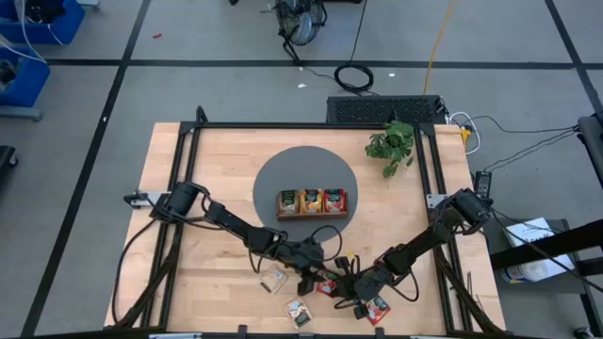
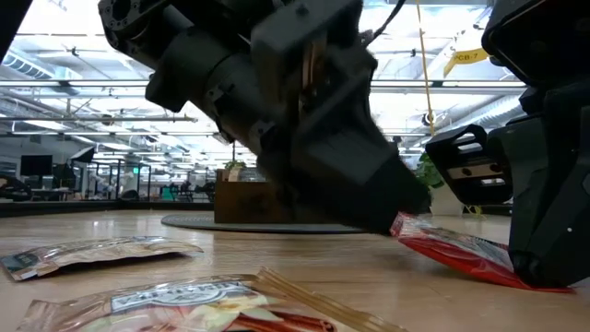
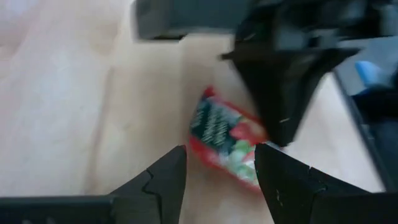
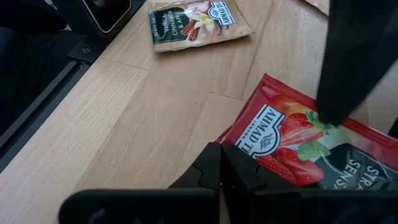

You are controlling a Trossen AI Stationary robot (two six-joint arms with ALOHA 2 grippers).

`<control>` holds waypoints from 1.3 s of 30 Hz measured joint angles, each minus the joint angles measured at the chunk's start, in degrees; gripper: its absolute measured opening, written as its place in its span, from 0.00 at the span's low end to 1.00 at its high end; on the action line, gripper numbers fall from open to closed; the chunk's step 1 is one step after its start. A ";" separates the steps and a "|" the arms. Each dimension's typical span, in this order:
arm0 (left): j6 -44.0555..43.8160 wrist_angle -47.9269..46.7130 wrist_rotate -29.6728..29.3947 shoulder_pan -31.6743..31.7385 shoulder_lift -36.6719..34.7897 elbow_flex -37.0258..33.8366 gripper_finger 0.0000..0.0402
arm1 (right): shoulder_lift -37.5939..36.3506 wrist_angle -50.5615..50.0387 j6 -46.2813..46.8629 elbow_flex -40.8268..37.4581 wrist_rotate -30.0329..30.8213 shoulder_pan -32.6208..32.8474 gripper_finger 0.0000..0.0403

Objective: Pick & Place Tea
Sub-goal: Put the red tea bag into the right section of the wooden organizer

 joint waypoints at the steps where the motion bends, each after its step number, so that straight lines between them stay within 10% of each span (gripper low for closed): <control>1: 0.40 0.98 0.66 0.00 0.00 0.00 0.48 | 0.00 0.00 0.00 -0.01 -0.01 0.00 0.00; 29: 1.23 -4.16 0.95 0.24 5.35 8.12 0.47 | 0.00 0.02 -0.35 -0.08 0.03 0.03 0.00; 39: 3.63 -6.44 3.73 1.10 5.35 8.36 0.12 | 0.00 0.02 -0.37 -0.08 0.03 0.13 0.00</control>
